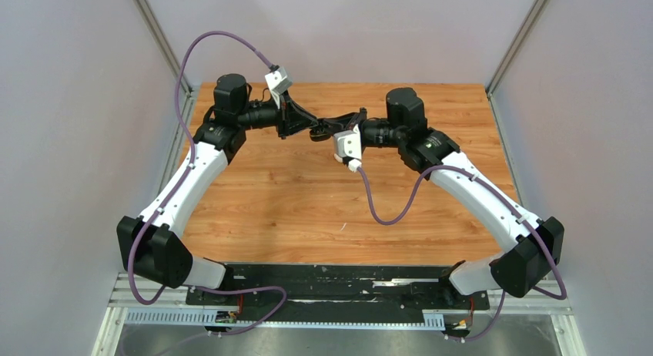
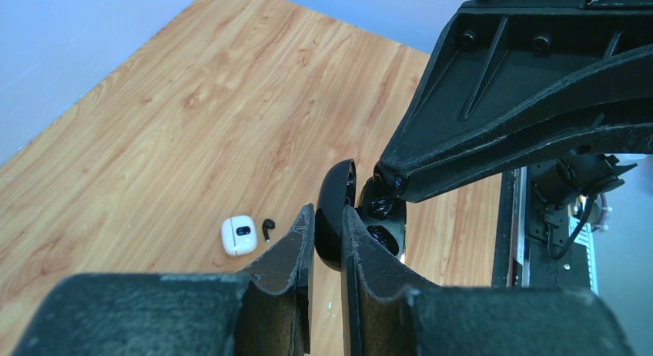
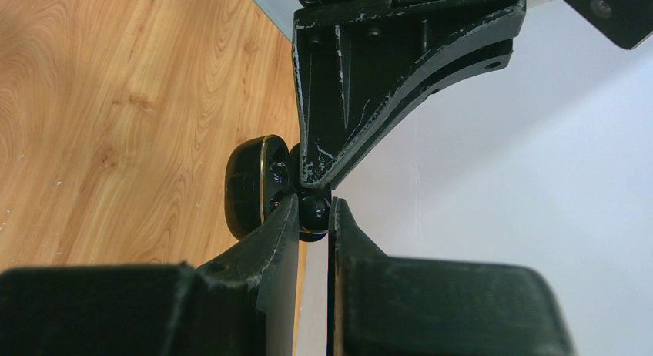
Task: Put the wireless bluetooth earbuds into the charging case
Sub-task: Place the earbud in the charging case.
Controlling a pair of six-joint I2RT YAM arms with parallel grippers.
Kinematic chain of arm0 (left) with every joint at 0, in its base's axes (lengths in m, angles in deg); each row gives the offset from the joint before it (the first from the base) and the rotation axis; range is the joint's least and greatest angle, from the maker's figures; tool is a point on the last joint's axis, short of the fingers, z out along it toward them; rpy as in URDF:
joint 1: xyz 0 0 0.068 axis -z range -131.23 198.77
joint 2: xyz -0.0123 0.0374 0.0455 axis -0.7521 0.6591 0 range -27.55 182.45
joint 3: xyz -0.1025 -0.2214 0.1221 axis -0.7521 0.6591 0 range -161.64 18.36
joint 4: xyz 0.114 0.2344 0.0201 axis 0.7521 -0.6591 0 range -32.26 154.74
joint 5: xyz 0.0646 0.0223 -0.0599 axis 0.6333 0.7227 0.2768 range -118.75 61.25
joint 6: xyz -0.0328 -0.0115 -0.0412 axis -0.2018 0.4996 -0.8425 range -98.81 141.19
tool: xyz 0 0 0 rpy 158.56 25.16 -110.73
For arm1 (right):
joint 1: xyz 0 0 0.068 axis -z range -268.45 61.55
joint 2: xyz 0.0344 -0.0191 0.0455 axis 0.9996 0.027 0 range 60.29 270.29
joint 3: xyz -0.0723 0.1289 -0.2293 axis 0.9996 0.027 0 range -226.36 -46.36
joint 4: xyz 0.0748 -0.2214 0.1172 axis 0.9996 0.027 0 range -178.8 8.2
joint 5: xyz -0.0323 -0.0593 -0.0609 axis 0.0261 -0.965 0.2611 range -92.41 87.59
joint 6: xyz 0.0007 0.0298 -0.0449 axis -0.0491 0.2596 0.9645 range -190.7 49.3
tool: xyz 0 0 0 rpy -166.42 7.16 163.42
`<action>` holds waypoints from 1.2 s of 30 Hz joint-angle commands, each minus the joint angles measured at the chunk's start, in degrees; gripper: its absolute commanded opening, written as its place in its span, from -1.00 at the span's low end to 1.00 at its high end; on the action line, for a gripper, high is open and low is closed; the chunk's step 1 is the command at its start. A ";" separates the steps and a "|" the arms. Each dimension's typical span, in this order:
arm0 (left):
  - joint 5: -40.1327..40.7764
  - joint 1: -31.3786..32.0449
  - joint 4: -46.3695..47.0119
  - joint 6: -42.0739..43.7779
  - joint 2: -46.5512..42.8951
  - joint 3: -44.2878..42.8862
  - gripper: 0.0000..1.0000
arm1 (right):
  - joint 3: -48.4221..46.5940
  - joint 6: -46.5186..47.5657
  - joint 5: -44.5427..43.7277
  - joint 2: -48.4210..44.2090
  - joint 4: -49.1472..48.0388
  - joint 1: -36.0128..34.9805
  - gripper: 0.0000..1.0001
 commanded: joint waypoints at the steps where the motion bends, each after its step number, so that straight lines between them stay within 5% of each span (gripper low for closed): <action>1: -0.27 -0.11 3.53 -1.71 -0.55 -3.29 -1.00 | -1.99 1.25 2.82 -0.04 2.95 0.07 -1.00; 16: -2.20 -0.12 6.03 -8.44 0.32 -1.65 -1.00 | 0.21 11.45 2.11 -0.57 1.87 0.06 -1.00; 28: -2.65 -0.11 5.19 -5.97 -0.08 -1.08 -1.00 | 1.66 15.65 -1.18 -0.75 1.93 0.44 -1.00; 33: -1.49 -0.16 5.75 -5.32 -0.38 -0.80 -1.00 | 1.23 11.90 -1.51 -0.45 1.95 0.41 -0.43; 36: -0.93 -0.12 5.17 -4.06 -0.29 -0.78 -1.00 | 0.32 8.72 -1.32 -0.30 1.92 0.46 -0.32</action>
